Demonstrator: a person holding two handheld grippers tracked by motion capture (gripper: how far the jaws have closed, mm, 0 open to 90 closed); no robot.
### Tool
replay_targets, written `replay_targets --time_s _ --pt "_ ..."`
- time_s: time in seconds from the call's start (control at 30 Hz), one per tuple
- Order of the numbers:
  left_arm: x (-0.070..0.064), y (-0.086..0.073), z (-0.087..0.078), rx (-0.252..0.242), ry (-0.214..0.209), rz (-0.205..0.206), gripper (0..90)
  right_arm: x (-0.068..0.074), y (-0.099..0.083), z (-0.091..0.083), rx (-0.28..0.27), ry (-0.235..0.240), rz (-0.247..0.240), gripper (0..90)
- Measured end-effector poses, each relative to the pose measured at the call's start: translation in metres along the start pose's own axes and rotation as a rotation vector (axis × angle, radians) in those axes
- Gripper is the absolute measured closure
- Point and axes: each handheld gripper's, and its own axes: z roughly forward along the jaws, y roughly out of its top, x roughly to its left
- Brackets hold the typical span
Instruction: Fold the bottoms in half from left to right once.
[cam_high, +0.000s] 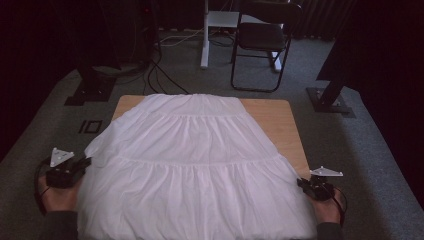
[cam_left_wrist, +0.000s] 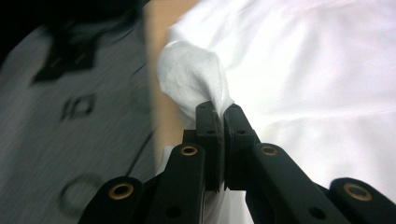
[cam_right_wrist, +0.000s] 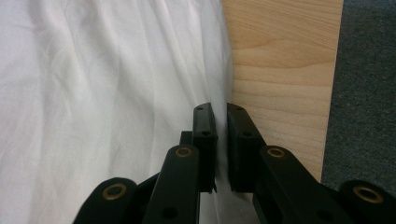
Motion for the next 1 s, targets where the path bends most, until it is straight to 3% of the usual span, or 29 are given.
replay_targets --time_s 0.07,0.1,0.13,0.17,0.23,0.3,0.33,0.4,0.5,0.53,0.57,0.6,0.63,0.67,0.7,0.73,0.77,0.8,0.83,0.87,0.9,1.0 --pt "-0.023 0.02 -0.009 -0.049 -0.118 0.054 87.7 0.0 0.0 0.0 -0.001 0.004 0.003 83.3" --pt "-0.032 0.026 -0.01 -0.062 -0.157 0.072 87.7 0.0 0.0 0.0 -0.002 0.005 0.001 83.3" --pt "-0.046 0.037 -0.012 -0.086 -0.227 0.101 87.7 0.0 0.0 0.001 -0.003 0.005 0.0 83.4" --pt "-0.055 0.043 -0.013 -0.106 -0.272 0.11 87.7 0.001 0.001 0.001 -0.001 0.006 -0.003 83.4" --pt "-0.081 0.061 -0.012 -0.149 -0.405 0.138 87.8 0.002 0.001 0.001 0.002 0.001 -0.006 83.6" --pt "-0.112 0.081 -0.008 -0.185 -0.523 0.173 87.8 0.003 0.002 0.001 0.003 0.001 -0.008 84.0" --pt "-0.135 0.093 -0.005 -0.191 -0.578 0.218 87.8 0.002 0.002 0.002 0.002 0.001 -0.007 84.3" --pt "-0.172 0.109 0.003 -0.189 -0.648 0.287 87.8 0.002 0.002 0.002 -0.002 0.005 -0.002 84.8" --pt "-0.238 0.127 0.022 -0.171 -0.843 0.354 87.9 0.001 0.001 0.002 -0.005 0.005 0.004 85.4" --pt "-0.268 0.129 0.029 -0.161 -0.879 0.407 87.9 0.001 0.001 0.002 -0.006 0.004 0.001 85.5" --pt "-0.285 0.129 0.034 -0.149 -0.882 0.445 87.9 0.001 0.001 0.002 -0.006 0.003 0.002 85.6" --pt "-0.311 0.127 0.045 -0.109 -0.915 0.469 87.9 0.002 0.001 0.002 -0.006 0.002 0.002 85.6" --pt "-0.324 0.124 0.053 -0.081 -0.938 0.475 87.6 0.002 0.002 0.002 -0.004 0.0 0.001 85.6" --pt "-0.339 0.12 0.062 -0.058 -0.934 0.497 85.7 0.002 0.002 0.002 -0.003 -0.002 0.001 85.5" --pt "-0.35 0.116 0.071 -0.033 -0.928 0.508 79.4 0.002 0.002 0.002 -0.001 -0.004 0.002 85.2" --pt "-0.358 0.113 0.082 0.012 -0.95 0.499 68.0 0.003 0.002 0.002 0.003 -0.006 0.001 83.7" --pt "-0.358 0.113 0.082 0.012 -0.95 0.499 59.0 0.003 0.002 0.002 0.003 -0.006 0.001 83.7" --pt "-0.357 0.109 0.088 0.004 -0.934 0.502 59.0 0.003 0.003 0.002 0.01 -0.012 0.0 74.4" --pt "-0.351 0.108 0.089 0.0 -0.937 0.48 57.5 0.007 0.005 0.001 0.028 -0.068 -0.009 57.5" --pt "-0.333 0.109 0.089 -0.011 -0.875 0.472 55.7 0.013 0.01 -0.003 0.023 -0.101 -0.019 49.6" --pt "-0.333 0.109 0.089 -0.011 -0.875 0.472 55.1 0.013 0.01 -0.003 0.023 -0.101 -0.019 49.6" --pt "-0.295 0.106 0.09 -0.013 -0.742 0.436 54.2 0.031 0.023 -0.016 -0.033 -0.092 -0.047 46.8"
